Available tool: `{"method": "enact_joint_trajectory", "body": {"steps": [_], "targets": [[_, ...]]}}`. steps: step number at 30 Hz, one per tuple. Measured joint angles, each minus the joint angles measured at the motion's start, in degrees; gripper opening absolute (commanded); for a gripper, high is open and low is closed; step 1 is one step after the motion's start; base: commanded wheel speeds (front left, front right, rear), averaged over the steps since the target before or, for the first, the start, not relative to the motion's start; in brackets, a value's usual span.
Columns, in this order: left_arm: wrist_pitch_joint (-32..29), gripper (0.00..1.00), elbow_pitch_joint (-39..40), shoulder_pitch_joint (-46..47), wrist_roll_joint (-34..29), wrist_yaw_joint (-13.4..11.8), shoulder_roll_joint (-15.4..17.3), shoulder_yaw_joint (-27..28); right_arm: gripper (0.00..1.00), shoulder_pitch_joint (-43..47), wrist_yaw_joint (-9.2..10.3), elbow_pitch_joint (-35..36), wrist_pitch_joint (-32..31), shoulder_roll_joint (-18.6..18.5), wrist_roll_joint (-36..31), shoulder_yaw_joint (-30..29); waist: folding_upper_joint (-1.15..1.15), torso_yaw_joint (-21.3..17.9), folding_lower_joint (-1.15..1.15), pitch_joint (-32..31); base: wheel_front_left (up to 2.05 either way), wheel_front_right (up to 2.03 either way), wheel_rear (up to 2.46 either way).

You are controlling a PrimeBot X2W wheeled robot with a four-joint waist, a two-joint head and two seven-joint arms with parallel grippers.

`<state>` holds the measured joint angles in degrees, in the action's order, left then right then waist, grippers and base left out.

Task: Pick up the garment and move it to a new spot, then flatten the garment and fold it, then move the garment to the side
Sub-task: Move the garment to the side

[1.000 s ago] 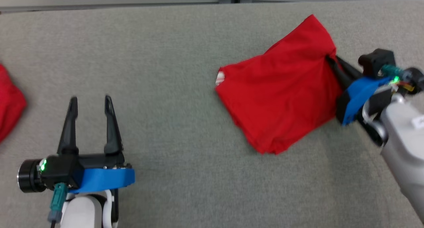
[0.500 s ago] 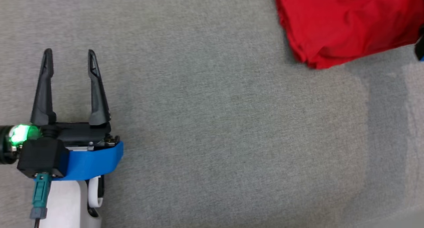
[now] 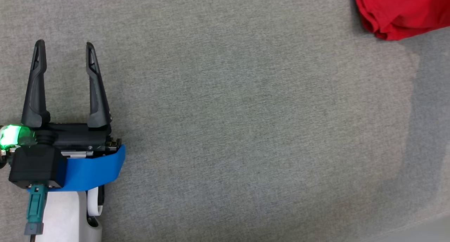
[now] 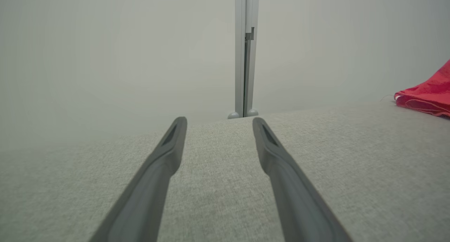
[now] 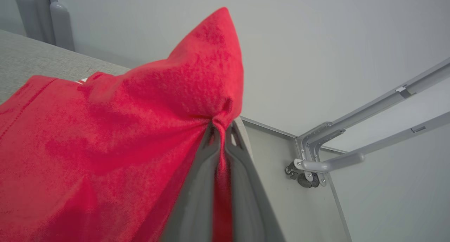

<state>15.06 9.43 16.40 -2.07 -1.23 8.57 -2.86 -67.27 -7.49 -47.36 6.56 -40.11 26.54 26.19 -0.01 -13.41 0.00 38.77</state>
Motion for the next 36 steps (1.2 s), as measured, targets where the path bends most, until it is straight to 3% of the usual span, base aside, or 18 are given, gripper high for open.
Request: {"method": "enact_joint_trajectory", "body": {"steps": [5,6,7,15,21,27,36], "targets": [[0.0,1.00,0.1,0.6,0.1,-0.2,-0.1,-0.6,0.00,-3.1,-0.01,-6.1,0.1,0.1,-0.8,0.8,0.00,1.3,0.00,0.8,0.00,0.00,0.00],[0.0,1.00,0.0,0.8,0.2,-0.3,-0.1,-0.7,0.43,-3.8,-0.01,-7.1,0.7,0.2,-0.8,0.6,0.00,1.6,0.00,0.9,0.00,0.00,0.00],[0.0,1.00,0.0,0.9,0.3,-0.3,-0.1,-0.7,1.00,-4.3,-0.01,-8.1,1.3,0.4,-0.9,0.6,0.00,1.9,0.00,1.0,0.00,0.00,0.00],[0.0,1.00,-2.0,0.9,2.1,-1.2,-1.1,-0.8,1.00,-5.5,0.00,-16.3,6.2,1.9,-2.3,-1.3,0.00,4.4,0.00,-2.3,0.00,0.00,0.00],[0.0,1.00,-4.0,-2.5,4.1,-1.9,-1.7,0.6,1.00,-3.3,0.00,-15.5,8.2,5.5,-2.5,-2.9,0.02,6.3,-0.01,-7.7,0.00,0.00,0.00],[0.0,1.00,-6.2,-7.3,5.7,-2.3,-2.5,2.2,1.00,4.6,0.00,-3.0,8.4,9.8,-4.0,-6.8,0.03,7.8,-0.01,-13.7,0.00,0.00,0.00],[0.0,1.00,-9.5,-13.9,7.6,-1.8,-3.9,4.3,1.00,24.5,0.00,11.7,8.4,19.7,-8.6,-13.6,0.03,10.0,-0.01,-22.4,0.00,0.00,0.00]]}}
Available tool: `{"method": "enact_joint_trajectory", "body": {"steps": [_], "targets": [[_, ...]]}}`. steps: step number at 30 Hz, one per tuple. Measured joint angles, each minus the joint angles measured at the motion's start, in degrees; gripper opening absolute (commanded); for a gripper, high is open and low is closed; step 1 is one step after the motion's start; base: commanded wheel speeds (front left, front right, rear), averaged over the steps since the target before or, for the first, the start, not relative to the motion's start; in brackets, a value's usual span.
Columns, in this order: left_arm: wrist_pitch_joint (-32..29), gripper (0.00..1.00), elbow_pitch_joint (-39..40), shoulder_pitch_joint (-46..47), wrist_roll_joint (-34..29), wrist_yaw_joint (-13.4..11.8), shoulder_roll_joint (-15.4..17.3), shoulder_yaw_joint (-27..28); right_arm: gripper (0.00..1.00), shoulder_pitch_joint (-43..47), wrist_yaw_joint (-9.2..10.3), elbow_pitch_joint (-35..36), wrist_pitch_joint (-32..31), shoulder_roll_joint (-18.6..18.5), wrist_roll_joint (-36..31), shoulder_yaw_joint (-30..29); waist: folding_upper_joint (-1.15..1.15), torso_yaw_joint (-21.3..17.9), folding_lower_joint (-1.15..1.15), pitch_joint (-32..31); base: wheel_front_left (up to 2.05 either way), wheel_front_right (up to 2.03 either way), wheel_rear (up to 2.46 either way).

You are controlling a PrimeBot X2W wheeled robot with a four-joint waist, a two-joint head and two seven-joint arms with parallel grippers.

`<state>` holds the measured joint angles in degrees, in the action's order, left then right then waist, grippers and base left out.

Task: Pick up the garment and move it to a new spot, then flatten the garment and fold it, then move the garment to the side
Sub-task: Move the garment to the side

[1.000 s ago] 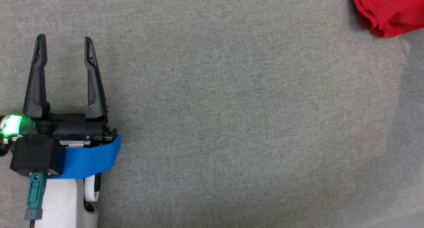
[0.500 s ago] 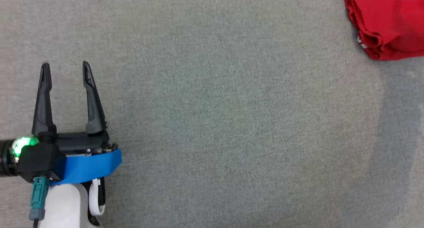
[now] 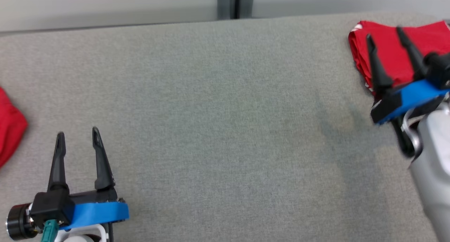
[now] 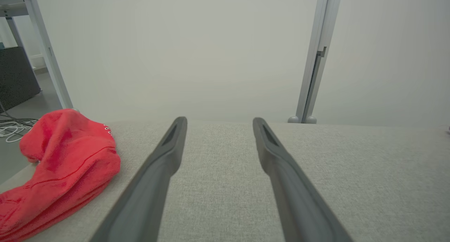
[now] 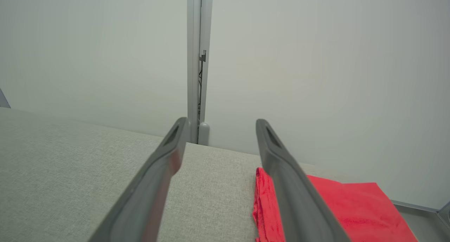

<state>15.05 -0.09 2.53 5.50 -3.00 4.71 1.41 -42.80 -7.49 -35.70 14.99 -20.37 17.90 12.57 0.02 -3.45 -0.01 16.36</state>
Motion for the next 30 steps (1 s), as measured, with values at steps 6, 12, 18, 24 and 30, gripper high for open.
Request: {"method": "enact_joint_trajectory", "body": {"steps": [6,12,18,24,30], "targets": [[0.0,1.00,-2.7,-2.7,0.1,0.9,-0.7,0.4,1.00,12.5,0.00,6.3,0.0,5.1,-1.7,-3.0,0.01,1.5,0.00,-4.4,0.00,0.00,0.00],[0.0,1.00,-4.6,-3.8,0.0,1.6,-0.9,1.3,1.00,23.5,0.00,11.7,0.0,8.9,-3.2,-5.9,0.00,2.0,0.01,-7.0,0.00,0.00,0.00],[0.0,1.00,-7.0,-5.1,-0.6,2.3,-1.0,1.4,1.00,31.8,0.00,15.8,0.0,11.7,-5.3,-8.9,-0.01,2.5,0.01,-9.2,0.00,0.00,0.00],[0.0,1.00,-8.7,-5.8,-1.0,3.0,-0.7,1.6,1.00,37.3,0.00,18.8,0.0,14.2,-7.4,-11.4,-0.01,3.0,0.01,-11.1,0.00,0.00,0.00],[0.0,1.00,-9.7,-6.8,-1.5,3.3,-0.5,1.5,1.00,41.3,0.00,20.7,-0.2,15.9,-8.9,-12.9,-0.01,3.7,0.01,-13.4,0.00,0.00,0.00]]}}
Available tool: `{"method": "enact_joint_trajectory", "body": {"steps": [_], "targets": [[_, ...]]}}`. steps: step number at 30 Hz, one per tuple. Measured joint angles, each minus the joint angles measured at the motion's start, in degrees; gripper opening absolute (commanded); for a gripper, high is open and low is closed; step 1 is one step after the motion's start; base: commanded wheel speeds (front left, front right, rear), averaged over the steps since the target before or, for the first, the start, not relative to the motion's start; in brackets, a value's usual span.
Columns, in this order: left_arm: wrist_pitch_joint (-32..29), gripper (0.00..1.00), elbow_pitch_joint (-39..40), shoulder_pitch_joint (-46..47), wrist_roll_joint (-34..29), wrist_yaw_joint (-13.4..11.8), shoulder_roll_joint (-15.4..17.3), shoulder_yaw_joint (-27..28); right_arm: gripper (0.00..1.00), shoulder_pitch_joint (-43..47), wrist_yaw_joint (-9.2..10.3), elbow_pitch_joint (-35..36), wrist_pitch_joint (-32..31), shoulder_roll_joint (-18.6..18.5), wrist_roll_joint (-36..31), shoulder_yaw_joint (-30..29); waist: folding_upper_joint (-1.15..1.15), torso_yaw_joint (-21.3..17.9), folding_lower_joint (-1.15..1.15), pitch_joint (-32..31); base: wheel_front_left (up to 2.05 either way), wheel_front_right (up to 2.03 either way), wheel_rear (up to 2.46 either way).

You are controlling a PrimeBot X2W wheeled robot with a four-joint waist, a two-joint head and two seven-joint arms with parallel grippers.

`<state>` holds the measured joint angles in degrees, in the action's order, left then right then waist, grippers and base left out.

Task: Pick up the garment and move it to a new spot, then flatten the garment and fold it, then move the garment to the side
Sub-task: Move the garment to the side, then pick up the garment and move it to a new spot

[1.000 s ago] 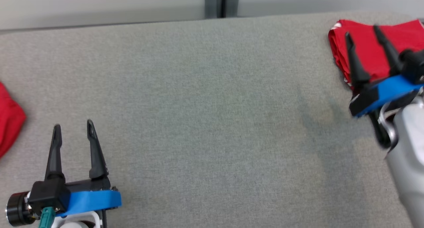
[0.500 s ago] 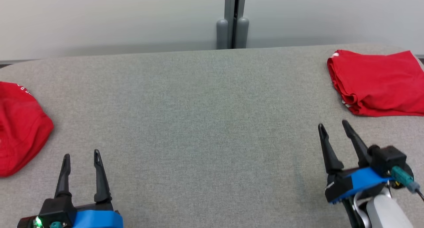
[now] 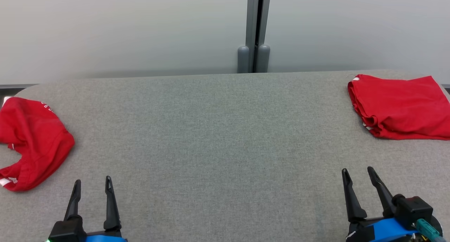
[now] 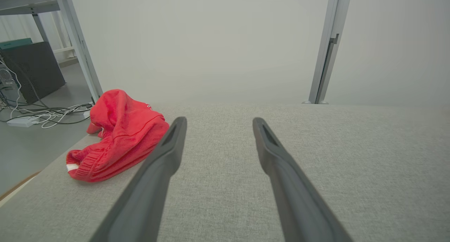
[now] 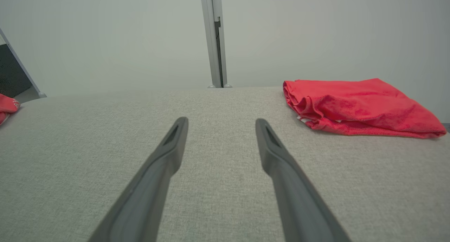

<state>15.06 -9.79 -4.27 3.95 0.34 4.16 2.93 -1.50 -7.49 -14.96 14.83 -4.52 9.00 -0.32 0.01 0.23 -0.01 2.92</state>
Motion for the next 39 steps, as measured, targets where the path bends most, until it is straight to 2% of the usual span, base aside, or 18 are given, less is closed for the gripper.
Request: {"method": "enact_joint_trajectory", "body": {"steps": [9,26,39], "targets": [[0.0,1.00,-0.7,-0.4,0.0,0.2,0.7,0.4,1.00,2.9,0.00,2.8,-1.2,1.2,-1.0,-0.8,-0.01,0.3,0.00,-1.2,0.00,0.00,0.00],[0.0,1.00,-1.5,-0.4,-0.1,0.3,0.8,0.9,1.00,3.3,0.00,3.7,-2.1,1.5,-1.7,-0.8,-0.01,1.0,0.01,-1.3,0.00,0.00,0.00],[0.0,1.00,-0.6,-0.3,0.1,-0.3,0.7,1.7,1.00,3.4,0.00,3.3,-2.1,1.6,-1.4,0.8,-0.01,5.5,0.01,-1.5,0.00,0.00,0.00]]}}
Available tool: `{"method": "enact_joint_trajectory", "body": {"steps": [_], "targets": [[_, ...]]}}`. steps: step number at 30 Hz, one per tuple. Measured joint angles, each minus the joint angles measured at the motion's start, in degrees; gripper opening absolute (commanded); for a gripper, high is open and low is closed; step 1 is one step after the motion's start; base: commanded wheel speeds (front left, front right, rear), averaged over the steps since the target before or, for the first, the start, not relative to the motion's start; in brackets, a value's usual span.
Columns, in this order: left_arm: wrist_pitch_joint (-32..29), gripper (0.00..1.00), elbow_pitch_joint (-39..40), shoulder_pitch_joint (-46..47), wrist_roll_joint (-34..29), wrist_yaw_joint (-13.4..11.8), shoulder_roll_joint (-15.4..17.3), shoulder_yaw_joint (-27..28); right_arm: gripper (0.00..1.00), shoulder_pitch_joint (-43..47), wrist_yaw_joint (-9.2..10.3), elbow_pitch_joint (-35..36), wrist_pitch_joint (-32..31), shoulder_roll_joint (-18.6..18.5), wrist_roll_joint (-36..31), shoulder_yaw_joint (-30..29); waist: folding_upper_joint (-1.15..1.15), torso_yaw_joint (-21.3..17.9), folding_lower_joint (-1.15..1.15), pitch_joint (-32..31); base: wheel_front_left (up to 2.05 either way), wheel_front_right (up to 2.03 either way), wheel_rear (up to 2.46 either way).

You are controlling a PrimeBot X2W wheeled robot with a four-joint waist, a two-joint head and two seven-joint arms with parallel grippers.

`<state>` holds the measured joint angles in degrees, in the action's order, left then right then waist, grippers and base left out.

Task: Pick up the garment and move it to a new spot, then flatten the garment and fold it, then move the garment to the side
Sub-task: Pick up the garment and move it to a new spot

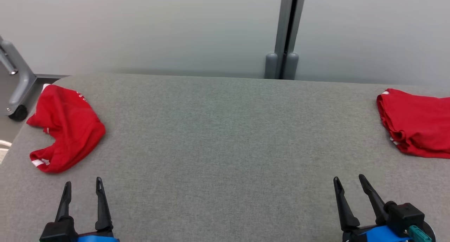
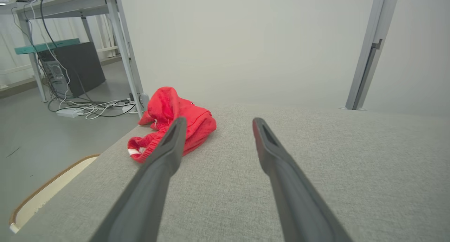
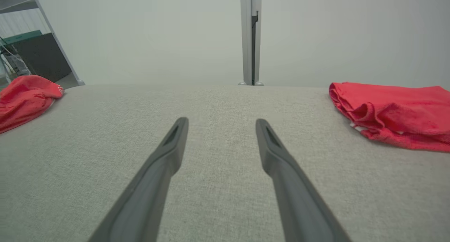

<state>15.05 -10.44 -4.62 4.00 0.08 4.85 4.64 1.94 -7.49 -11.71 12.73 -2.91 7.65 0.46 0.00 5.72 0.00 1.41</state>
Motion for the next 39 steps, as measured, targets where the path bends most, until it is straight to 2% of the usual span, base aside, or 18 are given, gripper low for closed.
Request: {"method": "enact_joint_trajectory", "body": {"steps": [26,33,39], "targets": [[0.0,1.00,1.9,-0.3,0.5,-1.1,0.8,2.1,1.00,-0.2,0.00,-0.5,0.0,0.0,0.3,0.8,0.00,16.8,0.00,1.3,0.00,0.00,0.00],[0.0,1.00,2.3,-1.0,0.7,-1.3,1.1,2.5,1.00,-0.3,0.00,-0.7,0.0,0.0,0.3,1.2,0.00,18.8,0.00,1.8,0.00,0.00,0.00],[0.0,1.00,2.6,-0.9,1.0,-1.6,1.1,3.2,1.00,-0.4,0.00,-0.6,-0.1,0.1,0.0,1.7,0.00,18.1,0.00,2.5,0.00,0.00,0.00]]}}
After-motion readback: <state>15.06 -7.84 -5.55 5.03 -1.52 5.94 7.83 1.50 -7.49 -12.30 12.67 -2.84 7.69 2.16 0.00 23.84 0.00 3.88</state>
